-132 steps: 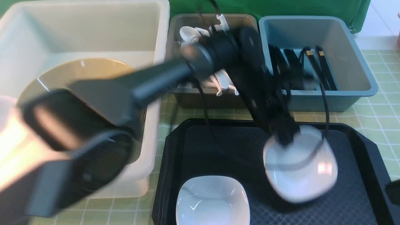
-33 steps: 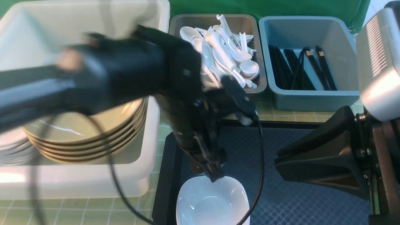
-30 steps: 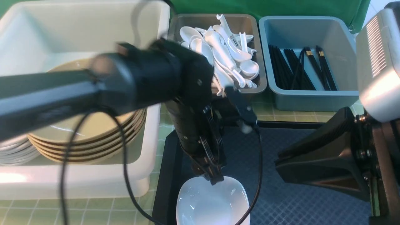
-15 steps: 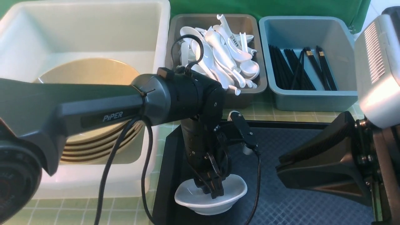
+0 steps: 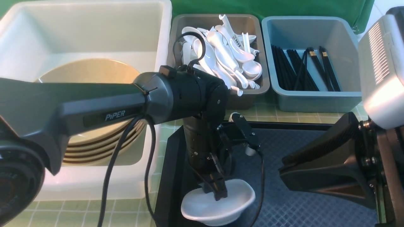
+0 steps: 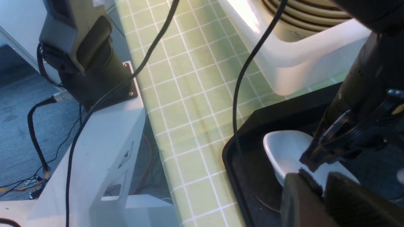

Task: On green table put chopsticks spoon bowls plates into blue grey white boxes.
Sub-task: 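Grasp the small white bowl on the black tray by its rim with the left gripper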

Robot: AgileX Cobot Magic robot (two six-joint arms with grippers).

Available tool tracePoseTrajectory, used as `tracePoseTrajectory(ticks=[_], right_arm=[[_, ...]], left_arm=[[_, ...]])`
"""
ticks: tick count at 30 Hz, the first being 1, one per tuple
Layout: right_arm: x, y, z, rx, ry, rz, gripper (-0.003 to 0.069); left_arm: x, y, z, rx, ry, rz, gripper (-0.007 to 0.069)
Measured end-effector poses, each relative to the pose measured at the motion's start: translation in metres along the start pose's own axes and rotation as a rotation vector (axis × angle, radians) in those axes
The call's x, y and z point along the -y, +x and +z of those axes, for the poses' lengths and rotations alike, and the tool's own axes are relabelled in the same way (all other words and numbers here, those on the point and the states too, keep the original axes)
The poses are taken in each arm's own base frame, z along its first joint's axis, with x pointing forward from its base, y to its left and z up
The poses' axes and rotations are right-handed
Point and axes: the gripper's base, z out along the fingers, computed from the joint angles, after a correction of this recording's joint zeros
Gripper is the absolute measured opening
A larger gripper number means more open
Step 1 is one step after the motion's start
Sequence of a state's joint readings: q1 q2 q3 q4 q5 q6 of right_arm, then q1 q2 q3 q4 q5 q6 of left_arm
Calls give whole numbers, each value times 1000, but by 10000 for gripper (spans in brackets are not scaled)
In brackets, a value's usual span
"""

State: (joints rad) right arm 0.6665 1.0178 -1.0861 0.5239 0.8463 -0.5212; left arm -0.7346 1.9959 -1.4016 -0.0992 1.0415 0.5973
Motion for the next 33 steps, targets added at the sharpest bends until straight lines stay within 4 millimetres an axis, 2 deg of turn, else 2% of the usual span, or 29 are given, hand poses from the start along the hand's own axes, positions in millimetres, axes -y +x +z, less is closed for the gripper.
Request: tracePoseTrajectory(ticks=[3, 11, 18, 22, 24, 26, 29, 31, 33], right_arm=[[0, 0, 0, -1, -1, 0, 120], [0, 0, 0, 0, 0, 0, 127], [0, 0, 0, -1, 2, 12, 132], [1, 1, 0, -8, 9, 18, 138], [1, 2, 0, -18, 14, 14, 141], [1, 2, 0, -20, 14, 15, 141], [1, 2, 0, -22, 13, 15, 143], [1, 2, 0, -23, 14, 14, 146], [1, 2, 0, -23, 14, 15, 148]], left_arm=[[-2, -3, -6, 16, 24, -28, 13], [-24, -7, -37, 63, 35, -103, 13], [-30, -6, -53, 115, 83, -163, 13], [-26, -1, -76, 164, 67, -207, 13], [-16, 5, -95, 214, 80, -231, 13], [-8, 10, -102, 236, 102, -238, 15], [-1, 14, -98, 226, 134, -250, 18], [4, 18, -76, 181, 144, -275, 29], [6, 21, -60, 134, 134, -283, 78]])
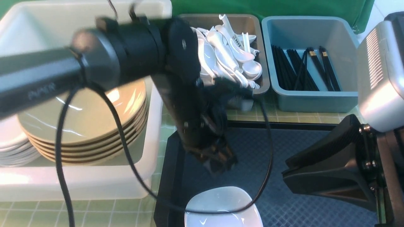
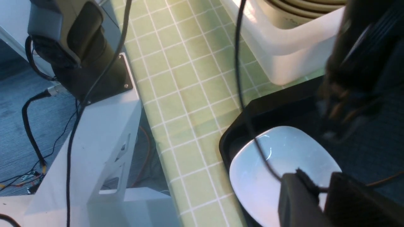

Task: On green table put chopsticks spoon bowls plates into blue grey white boxes.
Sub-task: 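Grasp the small white bowl on the black tray by its rim with the left gripper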

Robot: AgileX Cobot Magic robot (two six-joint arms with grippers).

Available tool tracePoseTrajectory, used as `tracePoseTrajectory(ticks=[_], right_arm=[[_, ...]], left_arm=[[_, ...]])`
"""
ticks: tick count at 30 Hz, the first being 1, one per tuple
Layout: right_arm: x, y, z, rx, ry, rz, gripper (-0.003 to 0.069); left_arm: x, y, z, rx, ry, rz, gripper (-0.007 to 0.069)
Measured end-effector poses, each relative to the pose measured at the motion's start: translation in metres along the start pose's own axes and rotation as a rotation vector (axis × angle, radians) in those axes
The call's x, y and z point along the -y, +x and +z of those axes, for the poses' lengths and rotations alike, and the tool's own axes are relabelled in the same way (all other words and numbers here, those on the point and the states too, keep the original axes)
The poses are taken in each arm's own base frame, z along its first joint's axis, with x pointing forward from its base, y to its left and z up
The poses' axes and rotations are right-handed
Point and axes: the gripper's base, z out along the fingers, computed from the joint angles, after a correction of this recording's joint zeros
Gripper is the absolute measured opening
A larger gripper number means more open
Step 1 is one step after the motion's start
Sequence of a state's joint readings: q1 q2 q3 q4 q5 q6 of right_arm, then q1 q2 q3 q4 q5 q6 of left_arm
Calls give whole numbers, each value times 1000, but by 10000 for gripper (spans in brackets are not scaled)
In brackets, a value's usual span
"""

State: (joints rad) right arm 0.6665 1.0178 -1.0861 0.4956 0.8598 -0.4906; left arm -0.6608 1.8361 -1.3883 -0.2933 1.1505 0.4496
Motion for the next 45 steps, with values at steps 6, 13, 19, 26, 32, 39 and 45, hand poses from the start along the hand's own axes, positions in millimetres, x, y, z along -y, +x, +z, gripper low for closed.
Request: tracePoseTrajectory(ticks=[6, 13, 19, 26, 32, 39, 45], right_arm=[[0, 0, 0, -4, -1, 2, 153], [0, 1, 0, -11, -4, 24, 162], [-1, 3, 0, -34, -16, 27, 165], [-2, 3, 0, -36, -17, 27, 173], [-2, 3, 0, -36, -17, 27, 179], [-2, 3, 0, -36, -16, 33, 185], [-2, 4, 0, -43, -20, 45, 192]], left_arm=[[8, 4, 37, -79, -41, 35, 278], [4, -3, 64, -77, -11, 81, 451], [4, -3, 68, -87, 4, 94, 450], [4, -2, 67, -95, 9, 102, 450], [12, 3, 72, -158, 126, 131, 372], [17, 2, 80, -174, 241, 154, 58], [8, -2, 58, -119, 231, 136, 14]])
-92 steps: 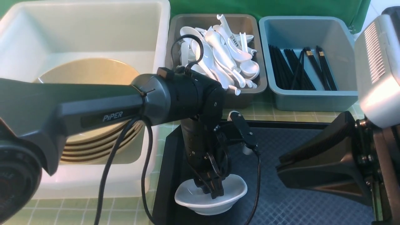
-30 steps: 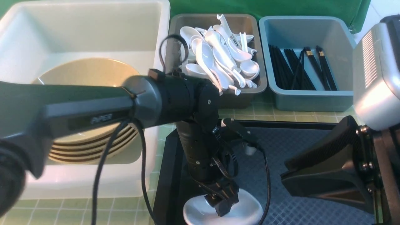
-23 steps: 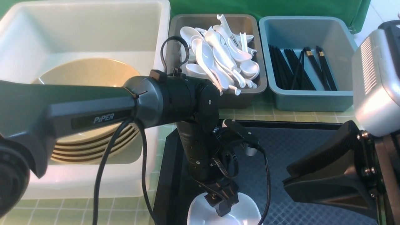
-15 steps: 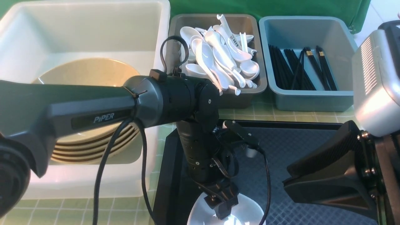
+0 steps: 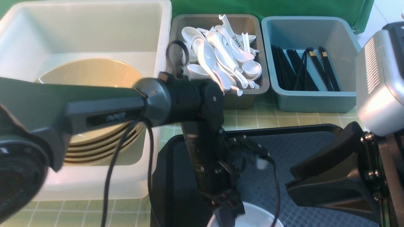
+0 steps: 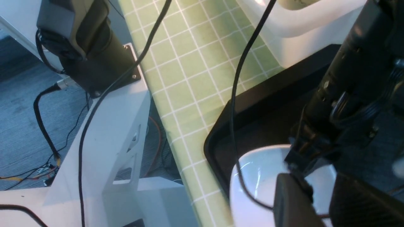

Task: On green table put chopsticks spoon bowls plates into blue grey white boxes.
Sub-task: 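Grasp the small white bowl on the black tray by its rim with the left gripper, then place the white bowl into the white bin with the other dishes with the left gripper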

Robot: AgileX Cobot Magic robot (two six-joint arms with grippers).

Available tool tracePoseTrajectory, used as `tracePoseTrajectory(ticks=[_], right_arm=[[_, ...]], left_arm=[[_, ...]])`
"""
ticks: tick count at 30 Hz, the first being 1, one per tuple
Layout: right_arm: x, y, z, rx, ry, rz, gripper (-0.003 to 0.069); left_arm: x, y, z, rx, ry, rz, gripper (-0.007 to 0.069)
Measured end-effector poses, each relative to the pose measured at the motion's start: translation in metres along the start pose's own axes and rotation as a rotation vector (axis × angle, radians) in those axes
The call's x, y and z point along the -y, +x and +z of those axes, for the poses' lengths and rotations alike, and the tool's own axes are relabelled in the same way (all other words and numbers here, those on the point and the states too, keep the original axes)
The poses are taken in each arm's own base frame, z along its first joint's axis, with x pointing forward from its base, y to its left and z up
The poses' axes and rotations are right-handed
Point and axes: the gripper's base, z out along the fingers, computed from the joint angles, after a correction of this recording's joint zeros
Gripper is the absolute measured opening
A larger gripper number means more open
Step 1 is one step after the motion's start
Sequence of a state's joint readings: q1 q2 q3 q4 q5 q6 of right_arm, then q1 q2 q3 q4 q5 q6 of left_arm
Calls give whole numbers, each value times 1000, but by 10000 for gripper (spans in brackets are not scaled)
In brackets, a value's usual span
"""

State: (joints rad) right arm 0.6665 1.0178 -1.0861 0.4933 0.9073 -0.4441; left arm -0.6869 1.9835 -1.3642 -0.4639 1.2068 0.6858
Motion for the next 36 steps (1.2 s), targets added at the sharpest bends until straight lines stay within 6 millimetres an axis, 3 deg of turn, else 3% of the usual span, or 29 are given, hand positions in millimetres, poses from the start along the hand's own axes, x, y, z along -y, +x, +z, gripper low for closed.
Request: tracePoseTrajectory(ticks=[1, 3, 4, 5, 7, 8, 10, 12, 13, 16, 17, 18, 19, 20, 23, 25, 27, 36], right_arm=[[0, 0, 0, 0, 0, 0, 192], [0, 0, 0, -3, -1, 0, 194], [0, 0, 0, -3, -1, 0, 194], [0, 0, 0, -2, -1, 0, 194], [0, 0, 0, 5, 2, 0, 195], [1, -1, 0, 14, 6, 1, 195], [1, -3, 0, 35, 10, 0, 195], [1, -5, 0, 55, 10, -15, 197], [1, -6, 0, 67, 8, -16, 197], [1, -8, 0, 85, 10, -25, 197], [1, -8, 0, 92, 12, -32, 197], [1, -9, 0, 94, 12, -31, 197], [1, -9, 0, 103, 14, -36, 197], [1, -10, -1, 107, 14, -41, 197], [1, -10, -1, 113, 13, -51, 197], [1, -10, -1, 113, 13, -54, 197], [1, -10, -1, 112, 12, -53, 199], [-1, -7, 0, 79, -5, -89, 204]], left_arm=[[-1, 0, -2, 7, -3, -1, 14], [-8, 9, -43, 121, -56, -31, 15], [-10, 10, -44, 125, -56, -38, 15], [-12, 19, -70, 199, -86, -63, 15], [-12, 32, -102, 288, -124, -98, 15], [-12, 49, -130, 371, -159, -150, 15], [-12, 79, -167, 476, -219, -232, 15], [-12, 120, -204, 592, -292, -365, 15], [-7, 151, -226, 674, -351, -463, 15], [1, 224, -256, 822, -477, -754, 15], [6, 250, -261, 864, -532, -866, 15], [9, 255, -262, 877, -550, -888, 15], [14, 295, -265, 938, -659, -1092, 15], [17, 313, -263, 966, -721, -1197, 15], [12, 346, -252, 966, -839, -1405, 15], [4, 353, -244, 947, -854, -1468, 15], [-16, 360, -227, 898, -848, -1531, 15], [-83, 355, -192, 796, -738, -1589, 21]])
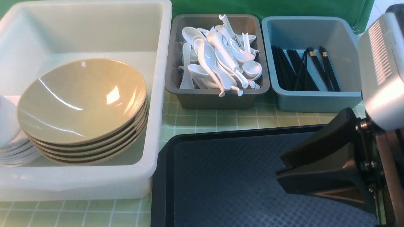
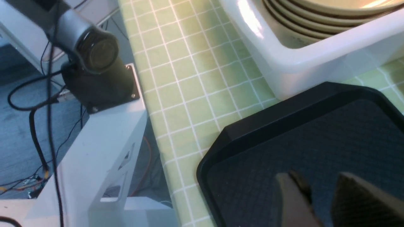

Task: On green table put chopsticks spoon bowls plates into blue grey white boxes.
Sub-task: 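Place the white bowl into the white bin with the other dishes with the left gripper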

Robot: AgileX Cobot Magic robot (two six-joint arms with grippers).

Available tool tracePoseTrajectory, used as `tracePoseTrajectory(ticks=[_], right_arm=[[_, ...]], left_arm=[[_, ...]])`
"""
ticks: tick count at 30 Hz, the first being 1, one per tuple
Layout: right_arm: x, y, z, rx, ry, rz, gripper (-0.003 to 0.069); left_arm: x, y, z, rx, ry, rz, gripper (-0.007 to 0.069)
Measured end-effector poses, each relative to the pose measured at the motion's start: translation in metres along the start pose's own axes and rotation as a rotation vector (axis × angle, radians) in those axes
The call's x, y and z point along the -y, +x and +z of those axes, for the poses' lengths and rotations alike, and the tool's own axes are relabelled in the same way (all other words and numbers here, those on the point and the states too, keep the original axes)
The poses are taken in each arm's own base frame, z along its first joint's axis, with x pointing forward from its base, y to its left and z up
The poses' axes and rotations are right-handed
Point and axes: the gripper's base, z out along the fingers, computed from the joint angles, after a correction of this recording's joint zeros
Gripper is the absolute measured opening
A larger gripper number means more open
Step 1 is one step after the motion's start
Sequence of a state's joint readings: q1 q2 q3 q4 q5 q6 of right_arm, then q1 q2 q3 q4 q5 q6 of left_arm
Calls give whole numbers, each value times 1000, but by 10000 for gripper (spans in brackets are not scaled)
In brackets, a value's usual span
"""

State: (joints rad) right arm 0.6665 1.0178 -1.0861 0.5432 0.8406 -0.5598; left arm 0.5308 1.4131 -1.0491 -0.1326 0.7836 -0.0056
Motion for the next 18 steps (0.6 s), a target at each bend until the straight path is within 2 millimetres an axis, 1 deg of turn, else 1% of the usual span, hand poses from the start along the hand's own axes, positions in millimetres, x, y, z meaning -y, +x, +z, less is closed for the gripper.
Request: tracePoseTrajectory(ticks=[1, 3, 7, 11, 14, 15, 16, 17, 18], right_arm=[[0, 0, 0, -1, -1, -3, 204], [0, 0, 0, -3, -2, -16, 206], [0, 0, 0, -3, -2, -31, 212], [1, -2, 0, 19, 11, -38, 215], [4, -4, 0, 48, 40, -45, 217], [4, -4, 0, 49, 46, -48, 217], [7, -4, 1, 50, 69, -54, 216], [11, -2, 2, 41, 106, -59, 218], [15, -2, 2, 35, 132, -53, 218]], left_arm=[[0, 0, 2, -6, 0, -1, 22], [0, 0, 9, -25, -1, -7, 52], [1, 0, 12, -34, 5, -11, 173], [9, 1, 12, -35, 5, 27, 365], [16, 3, 13, -40, -19, 47, 549], [16, 3, 13, -41, -24, 51, 561], [19, 5, 12, -50, -45, 55, 631], [21, 7, 11, -62, -66, 60, 657], [22, 8, 9, -69, -82, 66, 663]])
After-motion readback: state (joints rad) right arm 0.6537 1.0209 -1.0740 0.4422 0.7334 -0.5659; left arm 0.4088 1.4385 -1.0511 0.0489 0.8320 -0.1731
